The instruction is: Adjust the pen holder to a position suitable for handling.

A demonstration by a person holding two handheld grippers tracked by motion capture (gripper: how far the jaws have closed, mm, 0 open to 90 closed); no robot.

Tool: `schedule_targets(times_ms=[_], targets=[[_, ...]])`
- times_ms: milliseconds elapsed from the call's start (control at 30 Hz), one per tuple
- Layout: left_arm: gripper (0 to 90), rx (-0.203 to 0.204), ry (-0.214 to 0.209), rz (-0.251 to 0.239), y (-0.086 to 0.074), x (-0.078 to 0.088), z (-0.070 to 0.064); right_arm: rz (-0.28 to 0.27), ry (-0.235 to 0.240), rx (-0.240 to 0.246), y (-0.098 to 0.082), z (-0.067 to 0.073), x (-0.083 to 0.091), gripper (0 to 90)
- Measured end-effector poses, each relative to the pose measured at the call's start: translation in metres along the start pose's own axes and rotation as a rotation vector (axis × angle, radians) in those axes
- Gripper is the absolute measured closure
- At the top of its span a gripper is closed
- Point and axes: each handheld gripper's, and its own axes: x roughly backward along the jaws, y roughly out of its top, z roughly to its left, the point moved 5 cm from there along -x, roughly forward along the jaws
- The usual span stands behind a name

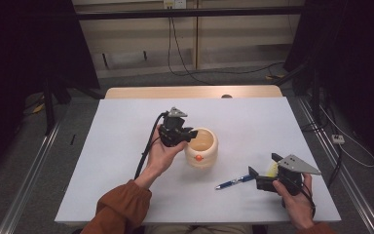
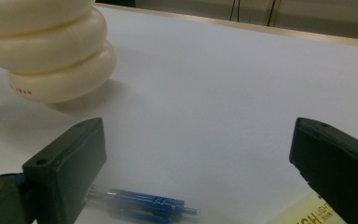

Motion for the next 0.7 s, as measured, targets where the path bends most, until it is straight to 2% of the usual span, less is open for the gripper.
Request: schedule_targets(times_ms=[133, 267, 433, 500, 700], targets=[[74.5, 0.030, -0.014, 0.003, -0.003, -0.005, 0.001, -0.001, -0.002, -0.001, 0.000, 0.000, 0.000, 3.4], [74.3, 0.058, -0.011, 0.019, -0.008, -0.009, 0.001, 0.000, 0.001, 0.002, 0.000, 0.000, 0.000, 3.4], [74.2, 0.063, -0.007, 0.040, -0.014, -0.011, 0.000, -0.001, -0.001, 0.004, 0.000, 0.000, 0.000, 3.4], [73.8, 0.084, -0.010, 0.038, -0.015, -0.012, 0.000, 0.000, -0.001, 0.003, 0.000, 0.001, 0.000, 3.4], [72.9, 0.099, -0.012, 0.043, -0.016, -0.012, -0.002, 0.002, 0.001, 0.003, 0.000, 0.001, 0.000, 3.4]])
